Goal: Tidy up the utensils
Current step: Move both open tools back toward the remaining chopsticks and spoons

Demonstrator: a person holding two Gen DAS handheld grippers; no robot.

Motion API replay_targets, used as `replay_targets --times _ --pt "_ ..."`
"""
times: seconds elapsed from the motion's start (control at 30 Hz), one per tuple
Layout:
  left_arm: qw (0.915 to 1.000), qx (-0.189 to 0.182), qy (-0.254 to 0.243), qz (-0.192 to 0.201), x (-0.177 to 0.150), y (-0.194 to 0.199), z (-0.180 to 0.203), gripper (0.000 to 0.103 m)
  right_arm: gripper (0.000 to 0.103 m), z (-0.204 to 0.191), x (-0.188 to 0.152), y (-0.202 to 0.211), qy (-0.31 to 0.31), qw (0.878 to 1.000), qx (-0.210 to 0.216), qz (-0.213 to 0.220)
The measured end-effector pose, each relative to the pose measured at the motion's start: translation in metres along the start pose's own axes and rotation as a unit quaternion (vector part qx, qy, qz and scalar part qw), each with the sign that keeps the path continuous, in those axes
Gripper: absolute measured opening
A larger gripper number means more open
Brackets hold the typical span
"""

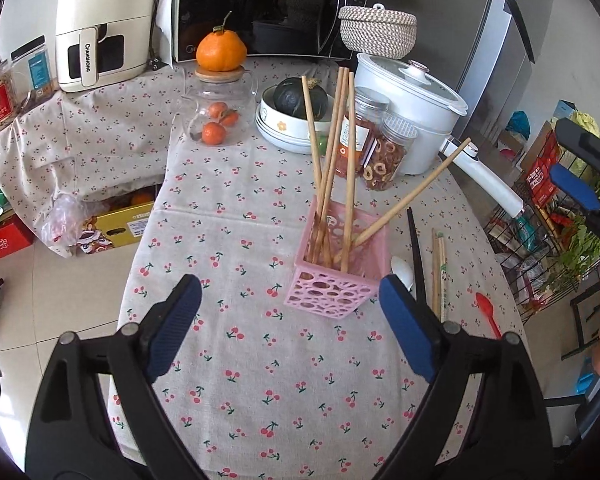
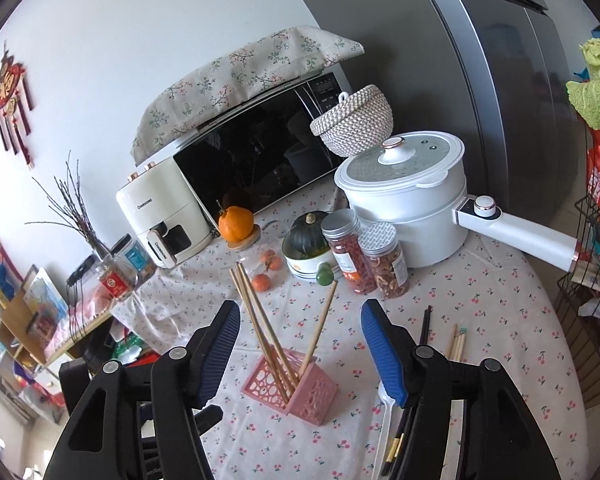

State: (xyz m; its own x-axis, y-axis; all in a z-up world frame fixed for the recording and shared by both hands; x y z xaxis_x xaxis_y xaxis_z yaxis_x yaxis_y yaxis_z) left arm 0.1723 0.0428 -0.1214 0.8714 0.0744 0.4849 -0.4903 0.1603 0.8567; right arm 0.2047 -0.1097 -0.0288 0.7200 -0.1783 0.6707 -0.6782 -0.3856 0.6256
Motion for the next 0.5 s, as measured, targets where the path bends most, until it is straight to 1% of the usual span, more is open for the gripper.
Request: replay_targets --times 0.03,0.13,0.27,0.4,0.47,0.5 --pt "1.0 -0.002 -0.001 -0.001 -0.002 0.001 0.001 0.094 0.073 0.005 -0.002 0.005 -0.004 1.0 -0.003 -0.001" --pt "0.9999 -0.006 -0.007 -0.008 -0.007 0.002 0.004 0.096 0.079 0.021 -0.009 0.015 -0.012 1.0 -0.018 -0.01" --pt "0.9996 0.004 -0.024 -0.015 -0.016 0.001 0.008 0.097 0.085 0.044 -0.024 0.025 -0.017 0.998 -0.051 -0.029" --pt "0.999 0.004 -0.033 -0.031 -0.026 -0.004 0.014 0.097 0.091 0.065 -0.042 0.031 -0.012 0.995 -0.087 -0.05" --pt "0.9986 0.003 -0.036 -0.038 -0.031 -0.007 0.019 0.097 0.095 0.076 -0.051 0.034 -0.007 0.992 -0.104 -0.064" --pt "0.9984 0.003 -0.039 -0.041 -0.034 -0.008 0.021 0.097 0.1 0.081 -0.055 0.035 -0.005 0.991 -0.112 -0.072"
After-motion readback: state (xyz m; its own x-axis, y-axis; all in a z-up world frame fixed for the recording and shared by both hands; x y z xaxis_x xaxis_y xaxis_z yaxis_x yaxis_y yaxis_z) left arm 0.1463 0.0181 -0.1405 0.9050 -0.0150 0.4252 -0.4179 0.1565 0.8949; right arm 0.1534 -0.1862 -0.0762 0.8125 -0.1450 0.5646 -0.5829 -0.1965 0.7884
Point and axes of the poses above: each gripper's, at about its wrist camera, not at the fingertips, and y roughly against the way its jaws point, z to its right, x to its top, the point moved 9 cm from there along -y, roughly the way its jaws point, and after that the axes turned 11 degrees about -z, right-handed, at the moved point
